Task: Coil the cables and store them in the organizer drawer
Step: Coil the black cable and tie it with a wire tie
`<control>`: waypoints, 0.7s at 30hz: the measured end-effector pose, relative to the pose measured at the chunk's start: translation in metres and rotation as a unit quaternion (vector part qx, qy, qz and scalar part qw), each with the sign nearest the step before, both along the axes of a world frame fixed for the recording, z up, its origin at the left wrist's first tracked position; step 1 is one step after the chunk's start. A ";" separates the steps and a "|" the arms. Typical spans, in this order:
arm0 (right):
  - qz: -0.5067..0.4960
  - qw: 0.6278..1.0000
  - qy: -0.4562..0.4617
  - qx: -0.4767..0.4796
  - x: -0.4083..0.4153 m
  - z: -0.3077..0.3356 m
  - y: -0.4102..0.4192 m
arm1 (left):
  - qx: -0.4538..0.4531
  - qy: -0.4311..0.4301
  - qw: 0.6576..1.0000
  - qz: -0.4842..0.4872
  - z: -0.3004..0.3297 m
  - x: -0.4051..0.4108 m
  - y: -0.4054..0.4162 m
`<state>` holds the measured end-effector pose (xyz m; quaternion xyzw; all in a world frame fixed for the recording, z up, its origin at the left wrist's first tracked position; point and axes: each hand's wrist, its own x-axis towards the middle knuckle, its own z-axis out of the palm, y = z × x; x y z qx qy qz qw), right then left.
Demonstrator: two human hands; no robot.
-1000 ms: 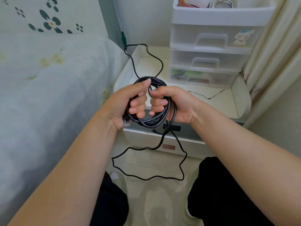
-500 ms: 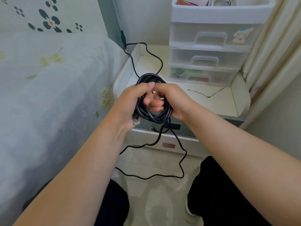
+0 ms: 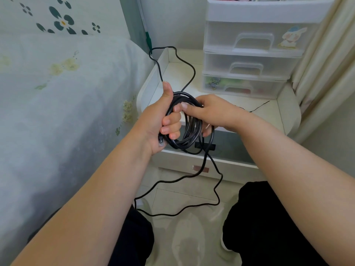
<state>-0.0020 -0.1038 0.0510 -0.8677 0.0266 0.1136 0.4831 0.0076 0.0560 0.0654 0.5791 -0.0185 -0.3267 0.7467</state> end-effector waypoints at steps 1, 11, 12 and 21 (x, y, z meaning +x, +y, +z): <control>0.011 1.000 0.018 -0.012 -0.002 0.003 -0.003 | -0.002 0.002 1.000 -0.015 -0.001 0.001 0.001; 0.030 0.996 -0.078 -0.043 -0.009 0.019 -0.023 | -0.038 -0.015 0.994 -0.104 0.004 0.007 0.011; 0.017 0.994 -0.098 -0.051 -0.010 0.018 -0.022 | -0.035 -0.022 0.994 -0.106 0.005 0.008 0.012; -0.116 0.973 -0.178 0.086 -0.002 0.009 -0.027 | -0.050 -0.038 0.986 -0.153 0.010 0.008 0.016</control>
